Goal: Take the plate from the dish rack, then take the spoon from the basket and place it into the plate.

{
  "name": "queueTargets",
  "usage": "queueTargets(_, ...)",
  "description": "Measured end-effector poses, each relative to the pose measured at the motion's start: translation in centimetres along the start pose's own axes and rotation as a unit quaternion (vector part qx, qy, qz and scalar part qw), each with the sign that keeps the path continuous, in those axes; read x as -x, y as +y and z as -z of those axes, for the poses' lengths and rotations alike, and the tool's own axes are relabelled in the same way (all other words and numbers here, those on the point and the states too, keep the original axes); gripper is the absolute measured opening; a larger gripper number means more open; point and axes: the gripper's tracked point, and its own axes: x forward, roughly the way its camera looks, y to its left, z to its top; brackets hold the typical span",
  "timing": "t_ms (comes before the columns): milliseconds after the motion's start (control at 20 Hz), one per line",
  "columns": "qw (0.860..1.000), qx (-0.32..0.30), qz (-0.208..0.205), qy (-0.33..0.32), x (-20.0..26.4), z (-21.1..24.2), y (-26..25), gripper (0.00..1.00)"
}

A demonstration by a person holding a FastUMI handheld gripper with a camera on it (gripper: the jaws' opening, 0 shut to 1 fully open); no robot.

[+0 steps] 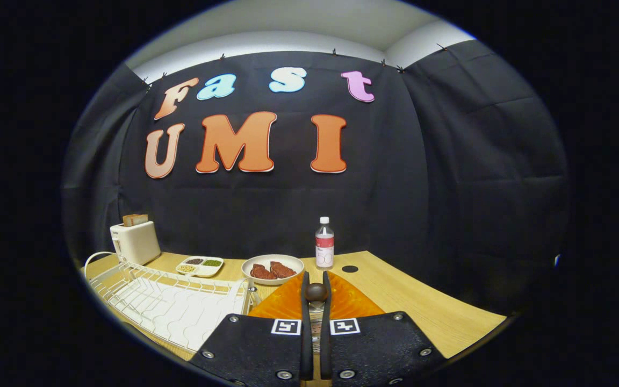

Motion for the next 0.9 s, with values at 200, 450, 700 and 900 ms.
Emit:
queueTargets(200, 1.0, 0.002, -0.013, -0.017, 3.1, -3.2, 1.2, 0.05)
queueTargets(450, 0.999, 0.01, -0.044, -0.025, 7.4, -5.1, 4.2, 0.05)
queueTargets(700, 0.996, 0.008, -0.089, -0.014, 12.0, -4.2, 9.0, 0.05)
queueTargets(900, 0.993, 0.002, -0.121, 0.001, 14.9, -2.8, 12.7, 0.05)
